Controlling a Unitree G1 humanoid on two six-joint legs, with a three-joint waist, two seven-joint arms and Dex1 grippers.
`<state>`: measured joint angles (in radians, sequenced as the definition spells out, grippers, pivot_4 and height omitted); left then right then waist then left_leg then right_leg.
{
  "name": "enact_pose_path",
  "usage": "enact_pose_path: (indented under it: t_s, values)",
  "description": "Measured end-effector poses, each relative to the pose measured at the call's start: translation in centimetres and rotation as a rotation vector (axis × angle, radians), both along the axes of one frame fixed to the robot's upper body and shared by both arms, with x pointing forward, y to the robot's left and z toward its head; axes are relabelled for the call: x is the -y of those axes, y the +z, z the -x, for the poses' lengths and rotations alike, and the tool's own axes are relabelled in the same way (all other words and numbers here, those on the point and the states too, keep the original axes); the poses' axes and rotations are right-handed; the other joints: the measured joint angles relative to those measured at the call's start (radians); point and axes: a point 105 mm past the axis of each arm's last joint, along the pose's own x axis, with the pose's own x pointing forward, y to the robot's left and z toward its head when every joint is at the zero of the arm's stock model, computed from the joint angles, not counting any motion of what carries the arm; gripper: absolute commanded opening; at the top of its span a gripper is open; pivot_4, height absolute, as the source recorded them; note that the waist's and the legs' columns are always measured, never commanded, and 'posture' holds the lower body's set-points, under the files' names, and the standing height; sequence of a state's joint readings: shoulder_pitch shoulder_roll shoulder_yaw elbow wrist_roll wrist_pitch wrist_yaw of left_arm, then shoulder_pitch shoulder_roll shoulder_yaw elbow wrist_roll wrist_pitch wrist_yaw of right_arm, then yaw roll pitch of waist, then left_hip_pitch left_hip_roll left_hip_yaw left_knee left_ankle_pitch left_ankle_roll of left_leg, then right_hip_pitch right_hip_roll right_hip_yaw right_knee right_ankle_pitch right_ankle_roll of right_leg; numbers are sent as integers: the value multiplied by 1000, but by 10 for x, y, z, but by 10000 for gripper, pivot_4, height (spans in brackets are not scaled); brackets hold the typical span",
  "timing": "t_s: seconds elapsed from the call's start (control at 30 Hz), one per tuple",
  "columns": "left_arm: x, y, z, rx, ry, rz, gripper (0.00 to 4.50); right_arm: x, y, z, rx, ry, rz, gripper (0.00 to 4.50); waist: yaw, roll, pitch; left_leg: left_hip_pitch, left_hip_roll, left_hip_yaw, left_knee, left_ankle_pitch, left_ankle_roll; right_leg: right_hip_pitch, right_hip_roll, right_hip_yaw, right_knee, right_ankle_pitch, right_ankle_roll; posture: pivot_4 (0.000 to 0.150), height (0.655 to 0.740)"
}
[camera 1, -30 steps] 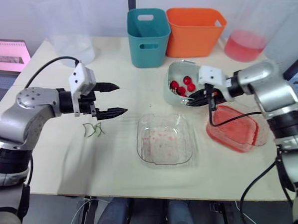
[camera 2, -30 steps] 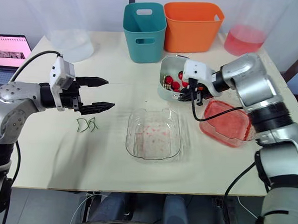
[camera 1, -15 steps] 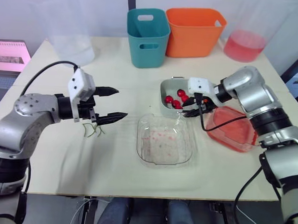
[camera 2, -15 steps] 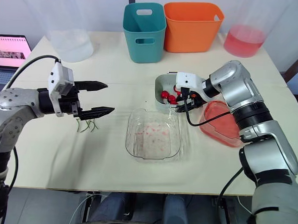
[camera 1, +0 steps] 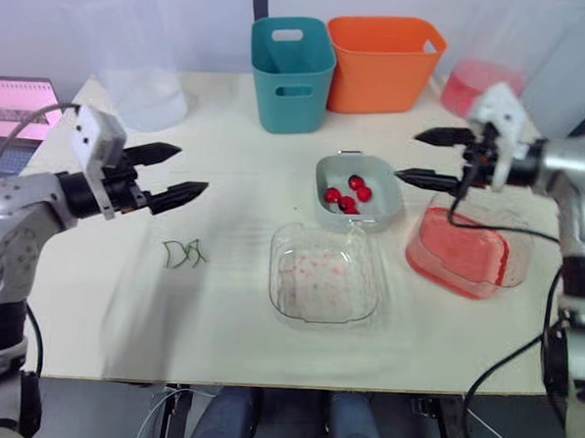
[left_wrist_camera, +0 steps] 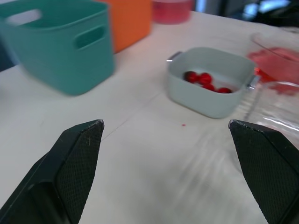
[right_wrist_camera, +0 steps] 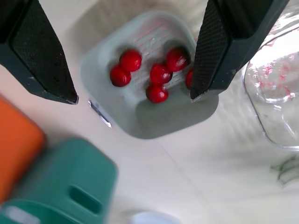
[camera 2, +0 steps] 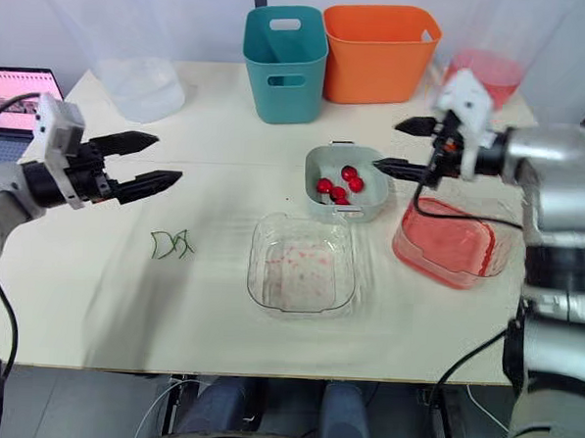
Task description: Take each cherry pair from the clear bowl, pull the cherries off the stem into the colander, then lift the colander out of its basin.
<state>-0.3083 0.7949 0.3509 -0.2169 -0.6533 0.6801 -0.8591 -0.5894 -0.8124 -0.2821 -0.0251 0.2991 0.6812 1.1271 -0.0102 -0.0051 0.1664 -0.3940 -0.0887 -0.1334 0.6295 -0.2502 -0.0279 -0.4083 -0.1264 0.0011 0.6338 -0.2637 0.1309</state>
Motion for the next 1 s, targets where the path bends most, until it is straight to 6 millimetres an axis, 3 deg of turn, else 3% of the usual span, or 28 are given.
enact_pose_path:
  t_s: [0.1,0.27,0.43,0.57,1.0]
  values:
    - [-5,-33,15,-103,50,24,45000,31,-12,34,-72,-143,-225,42813,3,1,0,1,0,1,1,-2,3,1,0,1,1,0,-1,1500,7400]
    - [-15,-41,26,-83,151,38,45000,66,-3,79,-50,-286,-370,42813,4,1,-1,5,1,1,1,-3,4,5,1,1,0,1,-2,1500,7400]
    - [-14,-63,46,-185,140,21,45000,99,-47,111,-210,-416,-409,42813,3,1,-3,4,0,4,1,-4,6,6,0,2,-2,1,-2,1500,7400]
    - [-15,-71,52,-221,136,22,45000,107,-53,117,-209,-437,-409,42813,-2,2,-3,5,1,4,1,-4,6,6,0,2,-2,1,-2,1500,7400]
    - [-13,-70,54,-216,140,26,45000,89,-57,103,-199,-365,-400,42813,3,3,-3,5,1,4,1,-4,6,6,0,2,-2,1,-2,1500,7400]
